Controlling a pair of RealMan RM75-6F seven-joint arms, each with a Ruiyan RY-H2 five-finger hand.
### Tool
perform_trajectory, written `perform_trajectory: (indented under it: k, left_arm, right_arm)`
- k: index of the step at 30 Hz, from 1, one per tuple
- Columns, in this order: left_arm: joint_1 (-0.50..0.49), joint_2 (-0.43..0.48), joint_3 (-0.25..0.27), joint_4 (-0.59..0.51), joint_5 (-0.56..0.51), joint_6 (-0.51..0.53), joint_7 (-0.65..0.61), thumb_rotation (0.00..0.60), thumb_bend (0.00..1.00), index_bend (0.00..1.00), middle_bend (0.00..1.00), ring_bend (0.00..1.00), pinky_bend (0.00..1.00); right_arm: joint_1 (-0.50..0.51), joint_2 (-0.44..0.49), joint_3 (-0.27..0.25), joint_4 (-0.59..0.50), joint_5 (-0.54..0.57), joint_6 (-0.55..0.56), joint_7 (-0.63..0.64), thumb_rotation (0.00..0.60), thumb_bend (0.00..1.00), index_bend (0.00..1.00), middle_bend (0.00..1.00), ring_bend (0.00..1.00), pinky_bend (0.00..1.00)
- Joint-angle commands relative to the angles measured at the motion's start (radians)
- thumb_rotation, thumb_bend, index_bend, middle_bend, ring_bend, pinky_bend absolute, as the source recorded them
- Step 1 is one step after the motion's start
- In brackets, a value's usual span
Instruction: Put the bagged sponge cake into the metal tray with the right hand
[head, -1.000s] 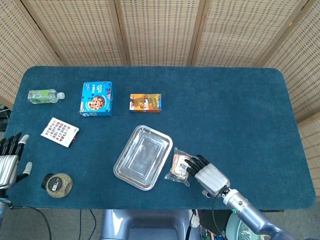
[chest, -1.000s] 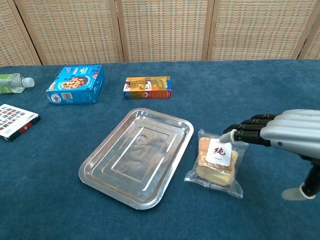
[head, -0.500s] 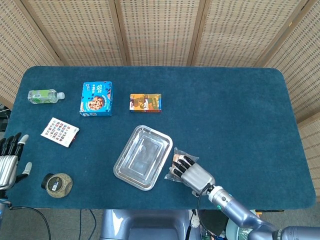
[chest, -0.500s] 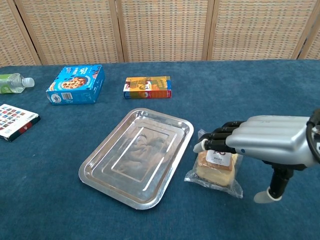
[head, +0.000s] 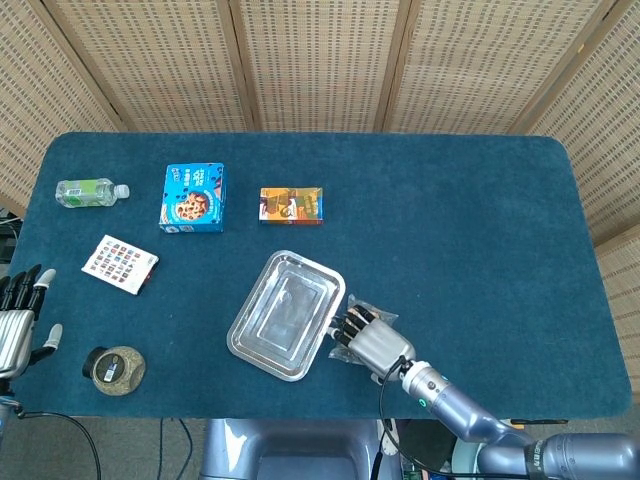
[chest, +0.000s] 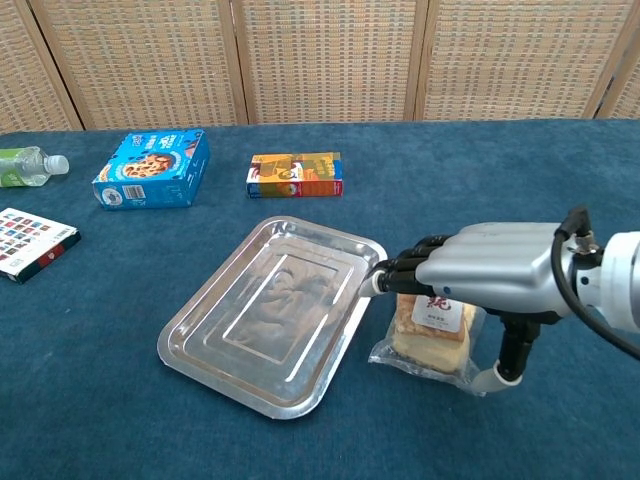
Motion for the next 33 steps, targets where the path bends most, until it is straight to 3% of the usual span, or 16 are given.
perform_trajectory:
  k: [1, 8, 23, 33]
  left_arm:
    - [0.000, 0.000, -0.001, 0.003, -0.002, -0.001, -0.003, 0.600, 0.42, 0.00, 0.00, 0.00, 0.00]
    - [-0.003, -0.003, -0.005, 0.014, -0.020, -0.014, -0.012, 0.600, 0.42, 0.00, 0.00, 0.00, 0.00]
    - [-0.014, -0.008, -0.013, 0.030, -0.053, -0.044, -0.012, 0.600, 0.42, 0.00, 0.00, 0.00, 0.00]
    - [-0.015, -0.016, -0.009, 0.033, -0.051, -0.040, 0.001, 0.600, 0.42, 0.00, 0.00, 0.00, 0.00]
  right_arm:
    - [0.016, -0.014, -0.006, 0.019, 0.012, -0.004, 0.002, 0.600, 0.22, 0.00, 0.00, 0.00, 0.00]
    - [0.053, -0.042, -0.007, 0.081, 0.021, -0.031, 0.056, 0.600, 0.22, 0.00, 0.00, 0.00, 0.00]
    - [0.055, -0.042, -0.032, 0.156, -0.081, -0.035, 0.213, 0.600, 0.22, 0.00, 0.00, 0.00, 0.00]
    - [0.021, -0.060, -0.068, 0.213, -0.168, 0.000, 0.300, 0.600, 0.22, 0.08, 0.07, 0.00, 0.12]
